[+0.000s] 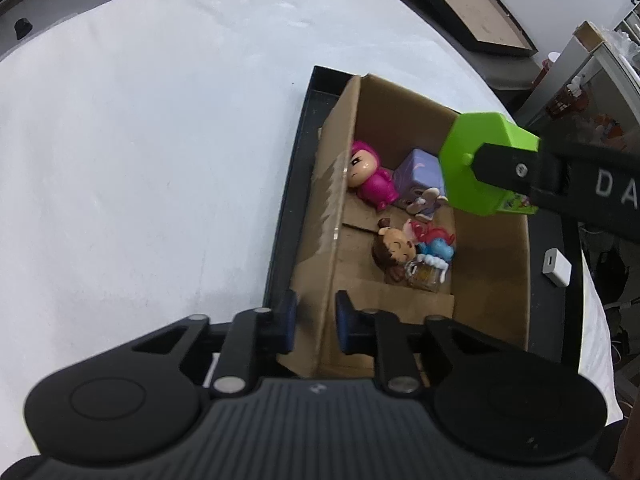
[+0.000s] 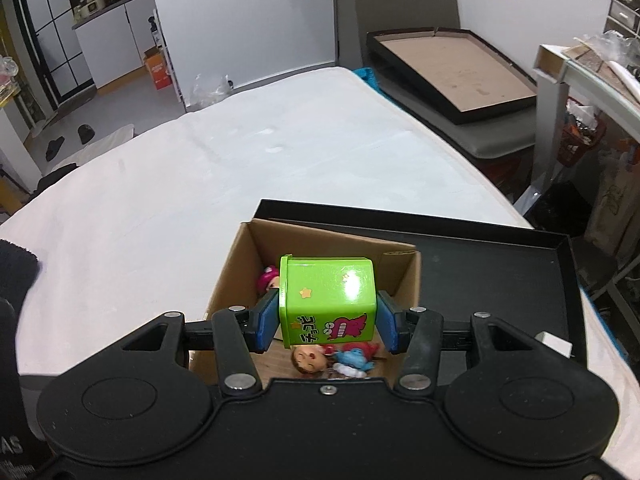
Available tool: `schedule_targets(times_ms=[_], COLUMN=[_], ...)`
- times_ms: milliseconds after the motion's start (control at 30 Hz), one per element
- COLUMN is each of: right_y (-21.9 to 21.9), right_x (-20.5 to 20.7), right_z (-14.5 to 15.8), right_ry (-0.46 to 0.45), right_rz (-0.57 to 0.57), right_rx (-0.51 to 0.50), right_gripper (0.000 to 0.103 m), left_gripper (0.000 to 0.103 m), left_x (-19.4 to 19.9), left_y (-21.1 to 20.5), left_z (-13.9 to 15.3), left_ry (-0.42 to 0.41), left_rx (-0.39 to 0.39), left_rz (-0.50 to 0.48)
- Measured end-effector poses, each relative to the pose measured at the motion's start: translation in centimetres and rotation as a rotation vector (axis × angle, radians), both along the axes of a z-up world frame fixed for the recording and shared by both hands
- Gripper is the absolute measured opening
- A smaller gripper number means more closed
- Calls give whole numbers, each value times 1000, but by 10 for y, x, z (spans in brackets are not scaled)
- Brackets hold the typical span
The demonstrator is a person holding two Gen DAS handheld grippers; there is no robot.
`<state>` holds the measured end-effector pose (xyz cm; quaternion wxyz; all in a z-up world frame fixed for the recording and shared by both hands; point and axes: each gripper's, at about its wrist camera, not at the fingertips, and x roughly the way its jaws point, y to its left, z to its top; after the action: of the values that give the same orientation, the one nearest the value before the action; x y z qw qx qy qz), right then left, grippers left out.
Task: Organize rigid objects
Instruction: 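Lift the green tin with the right gripper and release it into the box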
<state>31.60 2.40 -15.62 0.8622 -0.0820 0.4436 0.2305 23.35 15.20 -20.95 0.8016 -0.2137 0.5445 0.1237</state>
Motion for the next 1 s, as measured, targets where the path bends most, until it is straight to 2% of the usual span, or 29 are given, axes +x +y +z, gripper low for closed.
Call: schedule_targets(times_ms=[267,567,833,1000], right_y=[21,23,7,-4], right_x=[0,7,6,5], right_z=[-13,-26,-24,-24], right_ry=[61,175,185,187], right_rz=[26,-12,-44,-55], right_rx=[14,73,88,87], right_gripper=[49,52,52,52], left_gripper=[15,15,15,15], left_x=[0,2,1,2], left_y=[6,8,5,-1], left_z=[-3,-4,-3,1], left_ry=[-1,7,3,12], left_rx=[-35,-44,-36,-2], left_rz=[4,9,12,4])
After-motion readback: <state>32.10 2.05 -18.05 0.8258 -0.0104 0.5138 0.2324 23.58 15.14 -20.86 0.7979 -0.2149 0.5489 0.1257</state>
